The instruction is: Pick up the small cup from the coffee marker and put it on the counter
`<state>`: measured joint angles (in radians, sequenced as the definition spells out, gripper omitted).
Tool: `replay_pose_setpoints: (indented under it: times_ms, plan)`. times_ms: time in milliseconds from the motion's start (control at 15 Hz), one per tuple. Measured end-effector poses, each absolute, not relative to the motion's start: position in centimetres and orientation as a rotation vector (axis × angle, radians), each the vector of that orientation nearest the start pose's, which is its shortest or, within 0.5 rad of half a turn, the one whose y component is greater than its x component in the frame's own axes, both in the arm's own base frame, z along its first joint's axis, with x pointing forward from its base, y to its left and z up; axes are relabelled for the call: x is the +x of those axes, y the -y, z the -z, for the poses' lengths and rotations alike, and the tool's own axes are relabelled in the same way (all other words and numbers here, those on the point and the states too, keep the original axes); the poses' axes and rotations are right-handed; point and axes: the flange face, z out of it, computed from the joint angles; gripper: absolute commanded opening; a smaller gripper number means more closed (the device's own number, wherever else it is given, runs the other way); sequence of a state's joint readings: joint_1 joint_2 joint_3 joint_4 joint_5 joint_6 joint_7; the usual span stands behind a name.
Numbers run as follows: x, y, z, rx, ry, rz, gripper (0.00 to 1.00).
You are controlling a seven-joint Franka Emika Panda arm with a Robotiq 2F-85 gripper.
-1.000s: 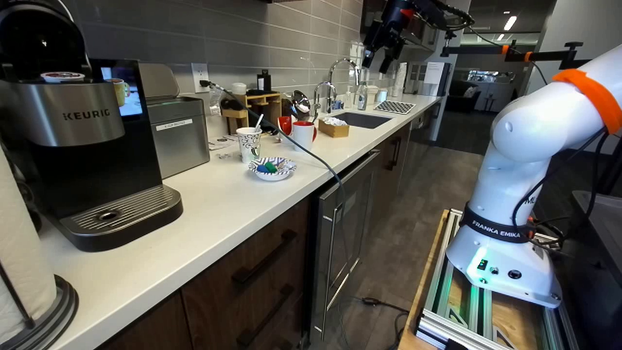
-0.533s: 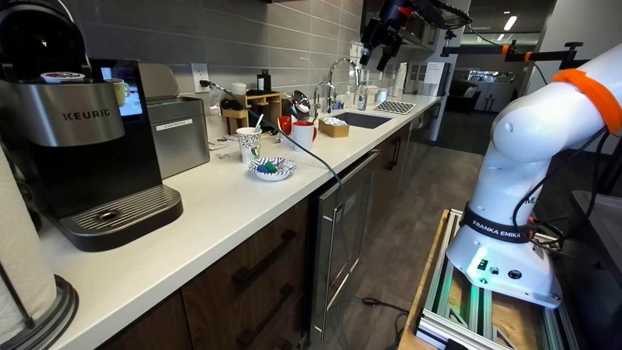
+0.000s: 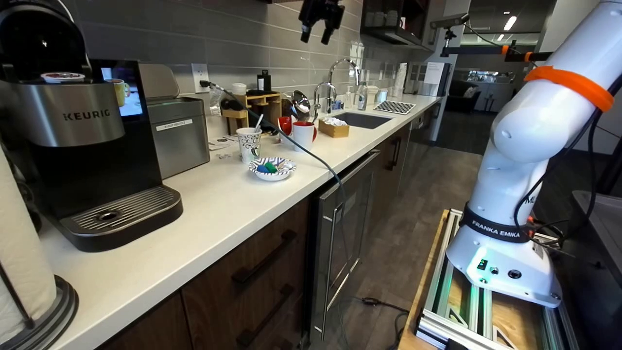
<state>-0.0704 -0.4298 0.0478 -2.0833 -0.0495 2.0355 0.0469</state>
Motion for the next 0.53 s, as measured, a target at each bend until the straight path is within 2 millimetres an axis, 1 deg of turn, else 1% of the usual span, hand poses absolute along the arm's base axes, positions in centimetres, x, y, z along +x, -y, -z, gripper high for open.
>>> replay_pose_setpoints:
  times_ms: [133, 267, 333, 400, 467, 533]
  plan:
    - [48.6, -2.7, -65.3, -3.128, 0.082, 0.644, 1.0]
    - [51.0, -6.9, -67.0, -3.098, 0.261, 0.689, 1.0]
    - [51.9, -8.6, -67.6, -3.082, 0.322, 0.705, 1.0]
    - [52.6, -9.6, -67.9, -3.071, 0.353, 0.712, 1.0]
    - [53.1, -9.9, -67.9, -3.068, 0.367, 0.711, 1.0]
    - [53.4, -9.8, -67.9, -3.069, 0.372, 0.71, 1.0]
